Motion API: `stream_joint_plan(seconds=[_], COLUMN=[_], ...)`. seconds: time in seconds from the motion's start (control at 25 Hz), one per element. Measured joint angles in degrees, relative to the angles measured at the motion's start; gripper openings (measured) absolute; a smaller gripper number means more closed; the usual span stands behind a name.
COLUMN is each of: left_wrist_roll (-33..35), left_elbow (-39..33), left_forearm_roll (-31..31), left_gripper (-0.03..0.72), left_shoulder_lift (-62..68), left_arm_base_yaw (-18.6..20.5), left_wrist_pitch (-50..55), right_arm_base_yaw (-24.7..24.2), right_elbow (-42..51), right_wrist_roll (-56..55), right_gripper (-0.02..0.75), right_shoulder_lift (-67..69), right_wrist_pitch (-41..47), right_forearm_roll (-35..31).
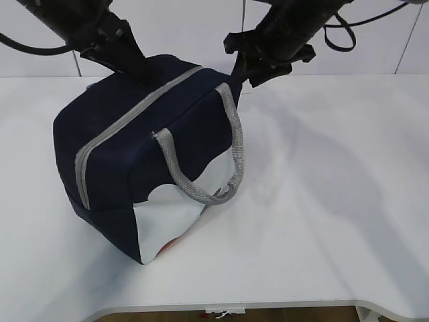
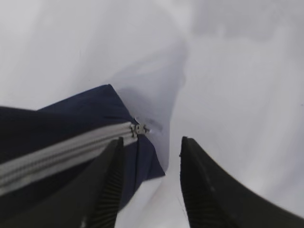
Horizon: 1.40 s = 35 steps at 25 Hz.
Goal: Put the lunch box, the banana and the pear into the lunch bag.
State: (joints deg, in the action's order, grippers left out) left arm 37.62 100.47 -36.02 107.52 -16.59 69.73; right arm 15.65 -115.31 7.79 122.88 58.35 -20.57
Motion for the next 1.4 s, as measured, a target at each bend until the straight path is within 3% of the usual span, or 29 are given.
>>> stream_joint_plan(seconds=[0.08, 0.2, 0.4, 0.68, 0.96, 1.4], left_wrist_roll=[-0.56, -2.54, -9.28, -22.93, -29.11, -29.55], left_elbow=[0.00, 0.00, 0.00, 0.00, -2.49, -21.02], left_forearm_roll=[0.00, 0.72, 6.55, 16.57, 22.45, 26.56], left_gripper=[0.280, 0.319, 0.328, 0.329, 0.329, 0.318], left_shoulder_lift=[0.00, -0.12, -2.52, -8.50, -16.95, -40.83], left_arm_base_yaw=[0.00, 0.00, 0.00, 0.00, 0.00, 0.00], left_wrist_pitch=[0.10, 0.21, 0.65, 1.16, 1.43, 2.29], right_arm_base_yaw=[0.00, 0.00, 0.00, -0.04, -0.04, -0.13], right_elbow=[-2.89, -7.17, -12.53, -12.39, -0.57, 24.87], right_wrist_roll=[0.00, -0.22, -0.44, -2.44, -2.92, -2.96], right_gripper=[0.335, 0.342, 0.344, 0.344, 0.344, 0.344], right_shoulder_lift=[0.00, 0.00, 0.00, -1.07, -11.68, -35.27], right_wrist_pitch=[3.37, 9.02, 12.41, 13.10, 13.15, 13.15], right_forearm_roll=[1.57, 5.07, 9.03, 9.73, 9.73, 9.73])
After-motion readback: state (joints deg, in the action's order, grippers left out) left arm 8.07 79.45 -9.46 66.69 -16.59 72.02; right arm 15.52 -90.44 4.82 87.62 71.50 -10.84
